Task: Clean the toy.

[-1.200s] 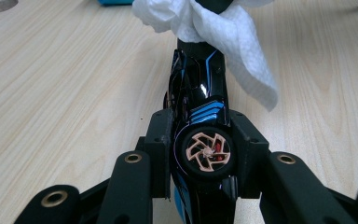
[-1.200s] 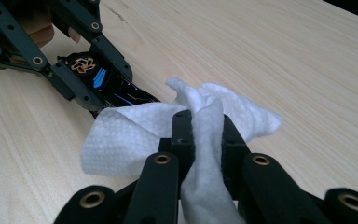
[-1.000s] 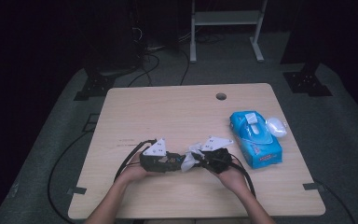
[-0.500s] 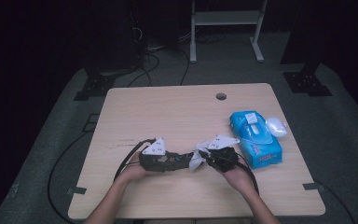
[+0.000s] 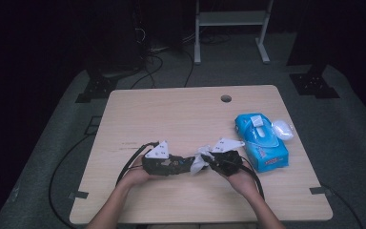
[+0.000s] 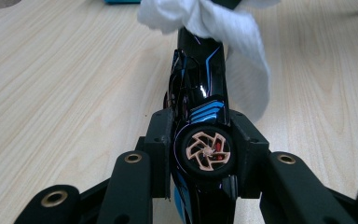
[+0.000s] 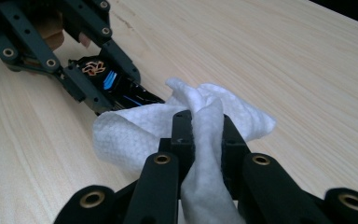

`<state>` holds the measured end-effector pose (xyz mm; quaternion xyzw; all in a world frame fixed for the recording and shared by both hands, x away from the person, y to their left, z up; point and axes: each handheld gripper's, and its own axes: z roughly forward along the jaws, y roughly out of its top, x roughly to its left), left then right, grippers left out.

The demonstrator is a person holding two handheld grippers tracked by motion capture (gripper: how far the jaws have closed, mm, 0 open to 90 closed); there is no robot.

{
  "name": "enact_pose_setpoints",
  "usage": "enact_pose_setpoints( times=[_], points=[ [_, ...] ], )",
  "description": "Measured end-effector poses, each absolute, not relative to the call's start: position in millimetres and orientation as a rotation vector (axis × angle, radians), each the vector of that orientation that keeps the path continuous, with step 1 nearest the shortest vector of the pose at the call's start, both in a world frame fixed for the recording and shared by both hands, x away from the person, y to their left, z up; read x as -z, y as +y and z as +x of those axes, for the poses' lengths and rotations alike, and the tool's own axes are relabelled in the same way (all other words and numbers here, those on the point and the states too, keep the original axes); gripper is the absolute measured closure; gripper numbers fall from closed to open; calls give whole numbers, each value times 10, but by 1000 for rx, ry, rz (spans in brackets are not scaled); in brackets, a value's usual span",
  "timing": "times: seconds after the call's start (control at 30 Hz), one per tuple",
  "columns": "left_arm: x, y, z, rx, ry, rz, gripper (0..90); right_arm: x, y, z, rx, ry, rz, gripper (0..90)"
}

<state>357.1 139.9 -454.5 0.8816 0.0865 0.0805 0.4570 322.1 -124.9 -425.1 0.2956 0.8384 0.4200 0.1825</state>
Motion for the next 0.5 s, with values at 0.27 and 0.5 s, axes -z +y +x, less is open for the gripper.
enact_pose_setpoints(
  times=[0.27,0.5],
  points=[
    [4546,1391,3568,-200,213,2173,645,4245,-1351,3260,-1196,2339,895,803],
    [4545,1396,3572,-203,222,2174,645,4238,-1224,3311,-1168,2358,856,804]
  ],
)
